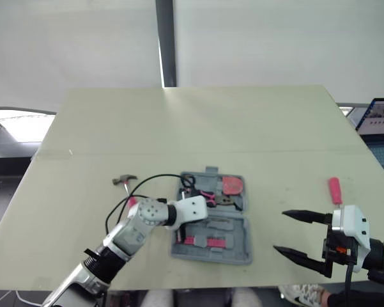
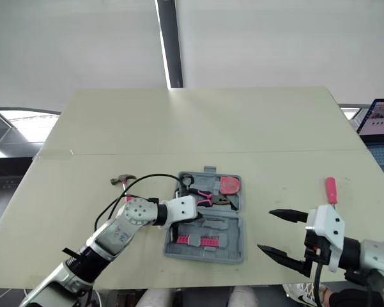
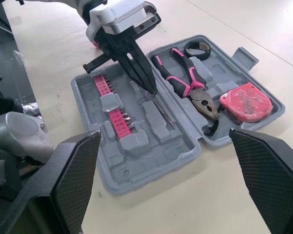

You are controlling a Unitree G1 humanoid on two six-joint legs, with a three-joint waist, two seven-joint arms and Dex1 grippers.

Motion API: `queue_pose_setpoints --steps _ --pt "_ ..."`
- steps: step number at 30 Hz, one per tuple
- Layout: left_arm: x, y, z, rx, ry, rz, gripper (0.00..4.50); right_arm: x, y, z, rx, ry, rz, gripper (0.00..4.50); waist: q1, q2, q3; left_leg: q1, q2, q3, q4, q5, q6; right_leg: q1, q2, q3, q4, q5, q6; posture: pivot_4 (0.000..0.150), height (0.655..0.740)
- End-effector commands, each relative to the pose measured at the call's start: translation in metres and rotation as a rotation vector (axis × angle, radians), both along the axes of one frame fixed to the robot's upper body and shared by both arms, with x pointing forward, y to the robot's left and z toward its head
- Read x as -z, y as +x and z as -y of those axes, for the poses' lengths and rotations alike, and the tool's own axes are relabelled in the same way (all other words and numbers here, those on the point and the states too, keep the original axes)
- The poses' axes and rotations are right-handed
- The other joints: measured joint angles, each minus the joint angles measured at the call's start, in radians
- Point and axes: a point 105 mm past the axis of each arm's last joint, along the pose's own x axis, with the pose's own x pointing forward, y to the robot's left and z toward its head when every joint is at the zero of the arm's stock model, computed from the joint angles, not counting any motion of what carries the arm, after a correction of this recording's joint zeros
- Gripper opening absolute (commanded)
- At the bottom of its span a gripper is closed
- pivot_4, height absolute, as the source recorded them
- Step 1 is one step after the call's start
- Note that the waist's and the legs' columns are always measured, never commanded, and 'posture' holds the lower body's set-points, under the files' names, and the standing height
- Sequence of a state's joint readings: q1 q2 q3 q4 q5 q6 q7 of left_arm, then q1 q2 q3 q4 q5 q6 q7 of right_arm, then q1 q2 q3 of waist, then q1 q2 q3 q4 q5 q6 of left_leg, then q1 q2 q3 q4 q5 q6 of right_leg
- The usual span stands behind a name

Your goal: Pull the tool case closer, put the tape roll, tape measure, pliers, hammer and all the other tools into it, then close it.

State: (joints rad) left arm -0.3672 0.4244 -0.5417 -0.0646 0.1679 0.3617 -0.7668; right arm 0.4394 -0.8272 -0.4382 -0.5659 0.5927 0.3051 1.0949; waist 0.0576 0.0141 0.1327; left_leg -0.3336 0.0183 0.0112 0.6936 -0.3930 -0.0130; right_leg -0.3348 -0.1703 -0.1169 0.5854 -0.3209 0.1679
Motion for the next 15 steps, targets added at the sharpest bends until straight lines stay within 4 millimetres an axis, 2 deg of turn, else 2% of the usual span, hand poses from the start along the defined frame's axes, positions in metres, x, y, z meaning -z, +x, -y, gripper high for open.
queue_pose_setpoints --steps 1,7,9,15 --pt "0.071 -0.035 -0.02 -0.002 0.205 -0.245 0.06 -0.008 -0.001 -0.001 -0.015 -0.026 0.041 4.5 0.0 0.0 -0.002 0.0 0.0 0.0 0.0 0.0 0.0 0.0 0.0 0.0 0.0 0.0 0.0 0.15 0.7373" --pt "0.078 -0.036 -0.018 0.011 0.233 -0.266 0.06 -0.005 0.001 0.002 -0.003 -0.053 0.043 4.5 0.009 0.0 -0.003 0.004 -0.001 -0.003 -0.002 -0.001 0.001 0.01 0.0 0.0 -0.005 0.0 0.0 0.15 0.7373" --pt "0.078 -0.036 -0.017 0.013 0.233 -0.271 0.06 -0.004 0.001 0.002 -0.004 -0.052 0.042 4.5 0.011 -0.001 -0.004 0.011 -0.001 -0.003 -0.004 -0.001 0.001 0.015 0.0 0.0 -0.009 0.0 0.0 0.15 0.7373" --pt "0.084 -0.041 -0.018 0.026 0.261 -0.299 0.06 -0.003 0.001 0.002 -0.006 -0.051 0.038 4.5 0.011 0.002 -0.005 0.017 -0.001 -0.003 -0.01 -0.001 0.001 0.027 0.0 0.0 -0.017 0.0 0.0 0.15 0.7373"
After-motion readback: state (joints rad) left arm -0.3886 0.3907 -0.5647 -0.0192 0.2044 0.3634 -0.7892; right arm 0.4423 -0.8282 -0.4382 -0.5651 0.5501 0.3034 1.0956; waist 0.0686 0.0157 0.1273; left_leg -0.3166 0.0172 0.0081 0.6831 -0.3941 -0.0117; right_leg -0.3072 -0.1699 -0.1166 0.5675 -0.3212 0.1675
